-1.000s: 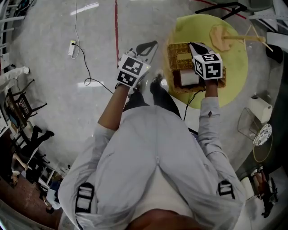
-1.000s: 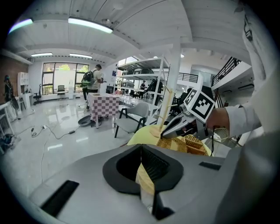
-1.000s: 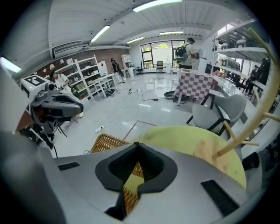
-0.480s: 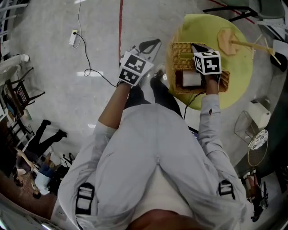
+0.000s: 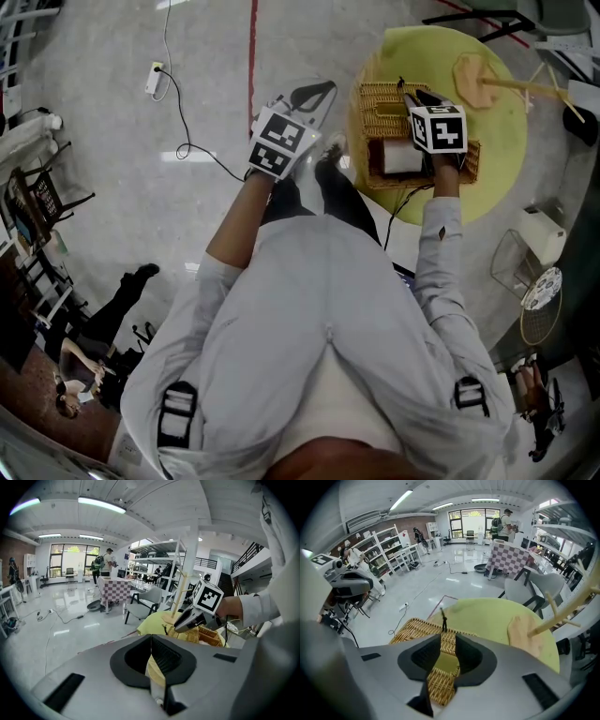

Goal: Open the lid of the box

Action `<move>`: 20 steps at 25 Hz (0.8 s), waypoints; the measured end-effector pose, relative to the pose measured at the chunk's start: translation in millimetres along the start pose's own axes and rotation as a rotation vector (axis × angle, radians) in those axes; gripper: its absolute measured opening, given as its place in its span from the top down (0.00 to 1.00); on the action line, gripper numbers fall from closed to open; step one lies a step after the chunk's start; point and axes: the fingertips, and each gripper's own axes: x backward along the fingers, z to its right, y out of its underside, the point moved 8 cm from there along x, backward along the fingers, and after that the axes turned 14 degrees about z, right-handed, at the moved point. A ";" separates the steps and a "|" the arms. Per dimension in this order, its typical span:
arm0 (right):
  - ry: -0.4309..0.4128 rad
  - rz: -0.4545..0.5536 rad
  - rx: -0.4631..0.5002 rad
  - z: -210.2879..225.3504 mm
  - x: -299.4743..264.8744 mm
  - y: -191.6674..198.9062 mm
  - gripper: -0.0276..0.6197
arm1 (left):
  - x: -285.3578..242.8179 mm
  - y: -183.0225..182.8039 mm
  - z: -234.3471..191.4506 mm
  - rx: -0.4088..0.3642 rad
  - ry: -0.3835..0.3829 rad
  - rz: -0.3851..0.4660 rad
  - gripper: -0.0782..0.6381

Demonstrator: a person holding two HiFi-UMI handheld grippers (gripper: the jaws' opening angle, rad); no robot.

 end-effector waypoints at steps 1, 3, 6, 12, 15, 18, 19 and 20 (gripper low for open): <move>0.009 0.015 -0.006 -0.7 5.8 -1.2 0.77 | 1.6 -1.2 1.3 -0.005 0.006 0.004 0.85; 0.034 0.047 -0.012 -3.0 20.0 -3.7 0.77 | 4.9 -4.2 5.1 -0.015 0.020 0.012 0.85; 0.086 0.103 -0.020 -7.8 47.7 -5.5 0.78 | 10.9 -10.9 13.5 -0.039 0.051 0.029 0.85; 0.224 0.220 -0.034 -36.3 112.5 -6.6 0.79 | 40.5 -27.2 27.0 -0.083 0.121 0.085 0.85; 0.292 0.271 -0.043 -56.6 145.6 -3.7 0.82 | 59.5 -33.7 34.3 -0.097 0.145 0.115 0.85; 0.369 0.319 -0.054 -75.4 178.8 0.7 0.86 | 75.4 -44.4 40.0 -0.122 0.179 0.152 0.85; 0.392 0.336 -0.057 -81.8 189.5 2.5 0.87 | 80.6 -47.8 41.8 -0.130 0.188 0.164 0.85; 0.413 0.352 -0.059 -88.4 199.9 4.8 0.89 | 86.0 -50.9 43.5 -0.137 0.196 0.175 0.85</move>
